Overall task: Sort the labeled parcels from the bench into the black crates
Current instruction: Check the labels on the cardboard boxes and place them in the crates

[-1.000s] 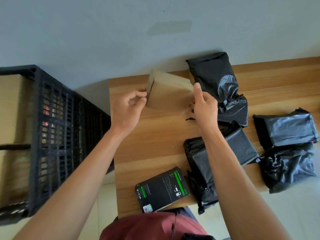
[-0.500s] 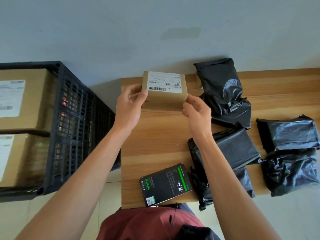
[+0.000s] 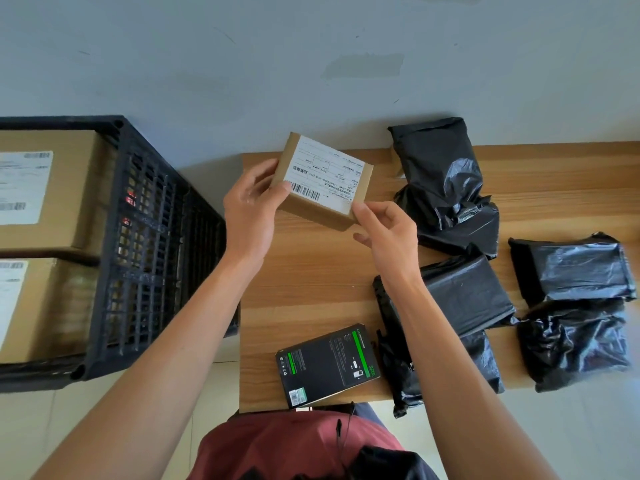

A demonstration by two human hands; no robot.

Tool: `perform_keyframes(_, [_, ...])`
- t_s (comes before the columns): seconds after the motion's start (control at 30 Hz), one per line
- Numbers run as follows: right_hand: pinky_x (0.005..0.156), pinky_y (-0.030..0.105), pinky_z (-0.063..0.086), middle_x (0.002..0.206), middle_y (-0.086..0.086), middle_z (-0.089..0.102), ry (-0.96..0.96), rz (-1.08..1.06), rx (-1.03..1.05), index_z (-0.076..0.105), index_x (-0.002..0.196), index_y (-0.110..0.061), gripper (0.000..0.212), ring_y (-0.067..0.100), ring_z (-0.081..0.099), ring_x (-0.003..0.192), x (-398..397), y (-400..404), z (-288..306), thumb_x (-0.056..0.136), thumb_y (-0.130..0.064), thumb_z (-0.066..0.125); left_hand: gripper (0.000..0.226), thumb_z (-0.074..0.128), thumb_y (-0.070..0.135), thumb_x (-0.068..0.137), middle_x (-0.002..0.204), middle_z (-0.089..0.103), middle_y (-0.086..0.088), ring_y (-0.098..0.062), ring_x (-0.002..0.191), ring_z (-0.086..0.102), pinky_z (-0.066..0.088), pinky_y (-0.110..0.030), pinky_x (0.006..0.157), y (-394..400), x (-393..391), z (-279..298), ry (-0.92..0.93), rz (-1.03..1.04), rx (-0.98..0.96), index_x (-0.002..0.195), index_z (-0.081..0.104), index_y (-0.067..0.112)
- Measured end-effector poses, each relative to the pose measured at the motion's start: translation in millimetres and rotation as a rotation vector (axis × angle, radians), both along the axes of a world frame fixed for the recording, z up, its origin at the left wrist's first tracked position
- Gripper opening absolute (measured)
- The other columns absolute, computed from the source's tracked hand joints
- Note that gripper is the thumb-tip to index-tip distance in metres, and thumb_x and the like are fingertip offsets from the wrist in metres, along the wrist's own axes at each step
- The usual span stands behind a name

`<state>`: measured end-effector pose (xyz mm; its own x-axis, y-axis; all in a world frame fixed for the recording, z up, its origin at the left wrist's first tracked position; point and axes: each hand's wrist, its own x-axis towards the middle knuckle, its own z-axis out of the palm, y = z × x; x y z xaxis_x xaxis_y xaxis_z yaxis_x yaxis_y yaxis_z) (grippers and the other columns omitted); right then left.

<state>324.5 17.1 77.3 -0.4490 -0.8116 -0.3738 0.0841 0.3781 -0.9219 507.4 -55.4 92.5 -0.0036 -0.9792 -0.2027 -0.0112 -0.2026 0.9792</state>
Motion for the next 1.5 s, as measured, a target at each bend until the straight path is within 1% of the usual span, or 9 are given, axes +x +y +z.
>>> perform_keyframes(0.2, [0.096, 0.041, 0.060, 0.134, -0.018, 0.063, -0.127, 0.188, -0.020, 0.045, 0.155, -0.031, 0.066, 0.010, 0.062, 0.127, -14, -1, 7, 0.097, -0.058, 0.060, 0.027, 0.057, 0.021, 0.094, 0.100, 0.077, 0.001, -0.017, 0.097, 0.070, 0.056, -0.035, 0.080, -3, 11, 9, 0.043, -0.054, 0.038, 0.114, 0.075, 0.022])
perform_keyframes(0.37, [0.088, 0.037, 0.056, 0.131, 0.000, 0.071, -0.175, 0.464, -0.030, 0.051, 0.151, -0.029, 0.047, 0.022, 0.069, 0.118, -13, -1, 7, 0.106, -0.039, 0.055, 0.030, 0.057, 0.026, 0.091, 0.100, 0.078, -0.005, -0.016, 0.094, 0.072, 0.053, -0.029, 0.076, -5, 7, 14, -0.005, -0.213, 0.039, 0.114, 0.075, 0.020])
perform_keyframes(0.57, [0.084, 0.045, 0.057, 0.136, 0.010, 0.067, -0.330, 0.144, -0.167, 0.050, 0.151, -0.024, 0.053, 0.031, 0.066, 0.122, -4, 2, 3, 0.098, -0.032, 0.056, 0.054, 0.065, 0.052, 0.088, 0.138, 0.065, 0.011, -0.005, 0.127, 0.060, 0.053, -0.042, 0.105, -2, 7, 12, -0.015, -0.134, 0.061, 0.138, 0.061, 0.032])
perform_keyframes(0.7, [0.095, 0.051, 0.058, 0.144, 0.014, 0.059, -0.421, -0.048, -0.264, 0.035, 0.156, -0.025, 0.063, 0.031, 0.065, 0.124, 7, 2, 5, 0.099, -0.021, 0.062, 0.066, 0.068, 0.054, 0.088, 0.139, 0.063, 0.014, 0.002, 0.123, 0.061, 0.054, -0.042, 0.103, 20, 1, 11, -0.017, -0.133, 0.091, 0.147, 0.054, 0.027])
perform_keyframes(0.83, [0.103, 0.060, 0.054, 0.165, 0.015, 0.033, -0.475, -0.113, -0.227, 0.007, 0.164, -0.040, 0.102, 0.029, 0.057, 0.137, 26, 4, 5, 0.090, -0.029, 0.076, 0.044, 0.074, 0.033, 0.095, 0.126, 0.070, 0.017, -0.007, 0.115, 0.069, 0.060, -0.035, 0.092, 38, -21, 9, 0.039, -0.188, 0.069, 0.135, 0.058, 0.029])
perform_keyframes(0.93, [0.101, 0.057, 0.056, 0.156, 0.008, 0.048, -0.389, -0.053, -0.260, 0.022, 0.161, -0.035, 0.082, 0.025, 0.060, 0.133, 32, 9, 6, 0.095, -0.023, 0.070, 0.046, 0.076, 0.020, 0.094, 0.127, 0.071, 0.005, -0.019, 0.114, 0.071, 0.059, -0.053, 0.095, 36, -23, 9, 0.085, -0.096, 0.051, 0.136, 0.059, 0.022])
perform_keyframes(1.13, [0.113, 0.048, 0.049, 0.150, -0.015, 0.054, -0.052, -0.100, -0.210, 0.041, 0.155, -0.032, 0.069, 0.004, 0.052, 0.138, 9, 19, 21, 0.093, -0.048, 0.068, 0.067, 0.075, 0.037, 0.079, 0.132, 0.070, 0.000, -0.020, 0.117, 0.069, 0.058, -0.053, 0.096, 20, -7, 22, 0.044, -0.095, 0.044, 0.142, 0.058, 0.020])
perform_keyframes(1.3, [0.106, 0.037, 0.054, 0.132, -0.006, 0.071, 0.036, 0.024, -0.311, 0.059, 0.142, -0.021, 0.039, 0.010, 0.065, 0.125, -7, 17, 44, 0.103, -0.018, 0.064, 0.066, 0.072, 0.029, 0.087, 0.135, 0.068, -0.002, -0.021, 0.120, 0.068, 0.060, -0.044, 0.089, 19, -7, 31, 0.064, -0.199, 0.048, 0.149, 0.053, 0.019])
perform_keyframes(1.5, [0.088, 0.020, 0.056, 0.113, -0.014, 0.077, 0.013, -0.105, -0.334, 0.068, 0.119, -0.033, 0.027, 0.005, 0.071, 0.110, -1, 19, 54, 0.106, -0.012, 0.056, 0.076, 0.072, 0.046, 0.091, 0.147, 0.057, 0.009, -0.003, 0.130, 0.058, 0.047, -0.043, 0.112, 28, -15, 33, -0.055, -0.124, -0.019, 0.157, 0.039, 0.028])
